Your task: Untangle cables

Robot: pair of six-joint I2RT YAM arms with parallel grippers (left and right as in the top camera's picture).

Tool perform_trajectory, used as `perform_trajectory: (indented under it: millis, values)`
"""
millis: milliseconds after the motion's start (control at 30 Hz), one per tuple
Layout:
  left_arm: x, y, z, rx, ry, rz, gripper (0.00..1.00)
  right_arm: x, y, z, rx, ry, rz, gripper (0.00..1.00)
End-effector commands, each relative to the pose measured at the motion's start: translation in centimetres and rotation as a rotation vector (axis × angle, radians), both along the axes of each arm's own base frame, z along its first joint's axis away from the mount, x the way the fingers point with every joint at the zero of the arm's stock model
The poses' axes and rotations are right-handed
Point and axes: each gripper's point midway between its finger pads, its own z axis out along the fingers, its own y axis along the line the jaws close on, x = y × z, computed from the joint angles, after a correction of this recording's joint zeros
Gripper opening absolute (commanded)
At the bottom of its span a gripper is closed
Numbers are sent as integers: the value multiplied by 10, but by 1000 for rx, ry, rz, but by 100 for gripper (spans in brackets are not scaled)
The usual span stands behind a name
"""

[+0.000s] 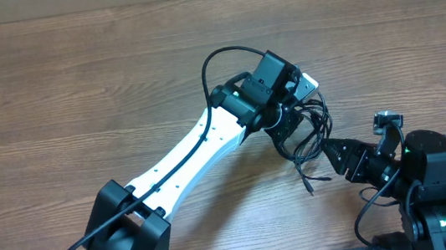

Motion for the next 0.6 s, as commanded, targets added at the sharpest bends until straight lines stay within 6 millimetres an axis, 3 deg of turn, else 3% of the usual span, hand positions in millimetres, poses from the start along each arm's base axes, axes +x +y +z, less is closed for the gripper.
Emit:
perform_trajectory:
  millis: [0,267,567]
  values:
    - [4,-1,29,-7,-89,29,4,7,-5,11,-1,-35,-41,49]
    - [2,-3,29,-1,-99,21,4,17,-5,27,113,-41,-117,44]
    - [2,-3,29,0,-101,18,4,15,-5,23,109,-27,-115,44]
